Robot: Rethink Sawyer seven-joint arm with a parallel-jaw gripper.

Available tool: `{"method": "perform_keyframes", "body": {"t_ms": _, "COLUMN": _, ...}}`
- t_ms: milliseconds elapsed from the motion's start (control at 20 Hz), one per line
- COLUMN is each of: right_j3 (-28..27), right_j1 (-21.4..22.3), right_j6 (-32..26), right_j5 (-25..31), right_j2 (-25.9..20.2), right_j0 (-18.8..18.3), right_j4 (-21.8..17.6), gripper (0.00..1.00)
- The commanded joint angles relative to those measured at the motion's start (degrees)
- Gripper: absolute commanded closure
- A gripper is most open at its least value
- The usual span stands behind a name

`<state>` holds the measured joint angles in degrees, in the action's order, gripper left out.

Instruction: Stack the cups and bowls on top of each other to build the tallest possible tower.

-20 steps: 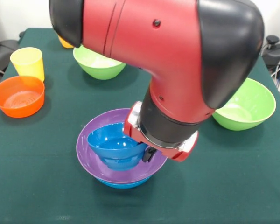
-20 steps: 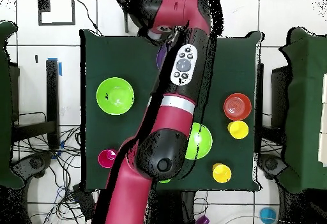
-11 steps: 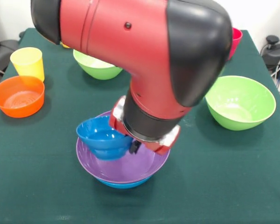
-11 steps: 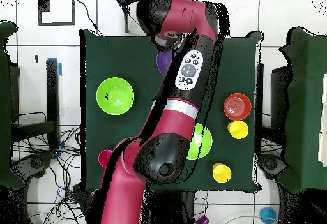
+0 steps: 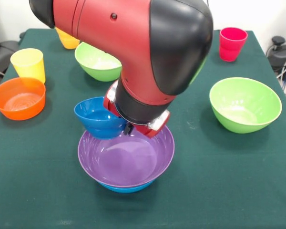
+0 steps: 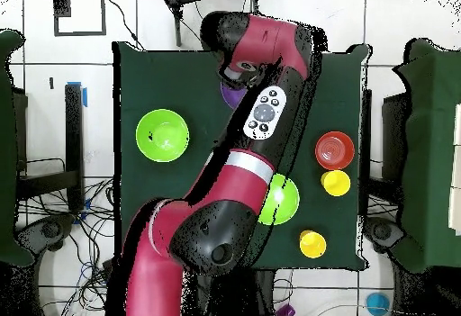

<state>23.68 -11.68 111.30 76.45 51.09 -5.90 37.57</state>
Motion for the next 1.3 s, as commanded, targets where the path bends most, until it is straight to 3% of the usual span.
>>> {"method": "perform_keyframes", "body": {"t_ms": 50, "right_j3": 6.2, "right_j1": 2.2, "right_j6": -14.8, "right_j5": -3.9, "right_j2": -11.5, "right_j0": 1.0, "right_j4": -6.8, "gripper": 1.00}}
{"method": "perform_keyframes", "body": {"t_ms": 450, "right_j3": 5.7, "right_j1": 3.1, "right_j6": -12.1, "right_j5": -3.0, "right_j2": -13.7, "right_j0": 1.7, "right_j4": -8.9, "gripper": 1.00}}
{"method": "perform_keyframes", "body": {"t_ms": 1100, "right_j3": 10.3, "right_j1": 6.3, "right_j6": -9.0, "right_j5": -4.5, "right_j2": -18.5, "right_j0": 3.9, "right_j4": -12.0, "gripper": 1.00}}
{"method": "perform_keyframes", "body": {"t_ms": 1300, "right_j3": 8.8, "right_j1": 5.4, "right_j6": -8.2, "right_j5": -4.2, "right_j2": -18.9, "right_j0": 3.6, "right_j4": -12.5, "gripper": 1.00}}
